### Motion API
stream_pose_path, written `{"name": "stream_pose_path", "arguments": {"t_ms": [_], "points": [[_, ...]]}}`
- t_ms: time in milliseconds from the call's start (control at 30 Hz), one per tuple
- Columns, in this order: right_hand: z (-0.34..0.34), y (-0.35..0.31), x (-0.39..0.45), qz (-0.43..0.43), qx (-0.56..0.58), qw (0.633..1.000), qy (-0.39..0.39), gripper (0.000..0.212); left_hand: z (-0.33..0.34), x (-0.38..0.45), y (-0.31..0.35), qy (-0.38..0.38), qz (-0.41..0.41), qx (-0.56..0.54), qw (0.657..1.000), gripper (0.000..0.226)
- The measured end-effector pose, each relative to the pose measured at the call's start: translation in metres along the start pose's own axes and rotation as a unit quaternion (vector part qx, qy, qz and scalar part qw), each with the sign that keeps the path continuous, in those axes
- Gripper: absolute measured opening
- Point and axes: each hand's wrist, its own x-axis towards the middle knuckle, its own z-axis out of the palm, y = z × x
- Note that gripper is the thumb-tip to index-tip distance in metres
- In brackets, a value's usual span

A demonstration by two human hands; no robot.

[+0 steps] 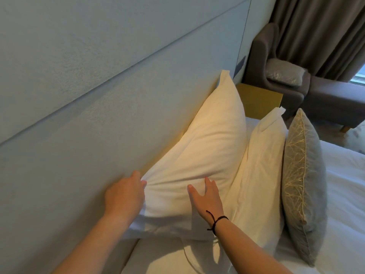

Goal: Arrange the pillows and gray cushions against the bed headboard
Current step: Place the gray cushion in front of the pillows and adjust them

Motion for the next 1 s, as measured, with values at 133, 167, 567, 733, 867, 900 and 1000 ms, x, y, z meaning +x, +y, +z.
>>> {"name": "stream_pose_path", "arguments": {"t_ms": [133,167,567,733,867,900,1000], "points": [[-0.019,0.005,0.006,-0.013,0.007,1.000,0.010,0.084,0.001,0.016,0.017,-0.063,0.007,-0.009,0.998,0.024],[-0.026,0.007,0.009,-0.013,0.009,1.000,0.014,0.081,0.005,0.026,0.025,-0.084,0.012,-0.031,0.996,0.028],[-0.086,0.010,0.084,0.026,0.100,0.993,0.060,0.083,0.053,0.229,0.195,-0.190,-0.034,-0.335,0.922,0.068],[-0.068,0.015,0.113,0.048,0.130,0.987,0.087,0.091,0.070,0.287,0.248,-0.136,-0.011,-0.377,0.916,0.046],[-0.059,0.020,0.116,0.075,0.135,0.984,0.090,0.091,0.055,0.307,0.252,0.010,0.151,-0.198,0.968,0.015],[-0.056,0.018,0.115,0.083,0.126,0.985,0.083,0.090,0.047,0.310,0.248,0.062,0.206,-0.124,0.969,0.013],[-0.046,0.005,0.112,0.101,0.069,0.992,0.039,0.090,0.032,0.317,0.243,0.120,0.301,0.041,0.945,0.021]]}}
